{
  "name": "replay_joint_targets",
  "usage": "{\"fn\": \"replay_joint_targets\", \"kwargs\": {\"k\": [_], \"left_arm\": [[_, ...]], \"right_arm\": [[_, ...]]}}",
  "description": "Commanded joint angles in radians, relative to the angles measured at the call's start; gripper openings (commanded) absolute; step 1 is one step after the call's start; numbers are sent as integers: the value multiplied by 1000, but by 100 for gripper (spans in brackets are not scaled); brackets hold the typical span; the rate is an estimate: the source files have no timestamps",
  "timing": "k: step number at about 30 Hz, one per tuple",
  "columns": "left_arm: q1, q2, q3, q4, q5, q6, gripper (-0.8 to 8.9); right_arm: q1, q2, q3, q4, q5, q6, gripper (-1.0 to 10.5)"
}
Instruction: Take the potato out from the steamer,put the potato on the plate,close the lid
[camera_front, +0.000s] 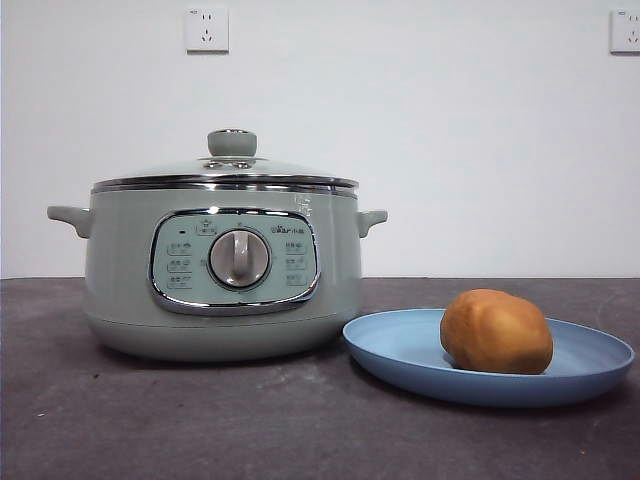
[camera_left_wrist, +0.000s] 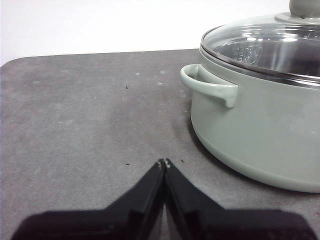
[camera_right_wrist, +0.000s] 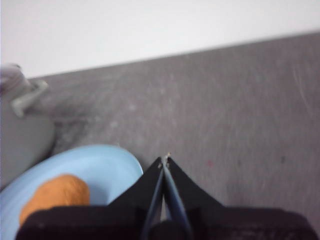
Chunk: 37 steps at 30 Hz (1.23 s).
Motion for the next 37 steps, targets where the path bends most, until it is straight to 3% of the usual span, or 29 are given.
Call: {"fn": "replay_joint_targets", "kwargs": {"k": [1,8,37], "left_arm": [[3,-3,-16,1,-2,-6,-4],[3,-3,-16,1,-2,-7,-4],[3,-3,-16,1,-2,-7,-4]], "right_arm": [[-2,-4,-32,10,5,50,0],[-2,-4,-37,13,5,84,0],[-2,-3,-37,13,6,82,0]]}}
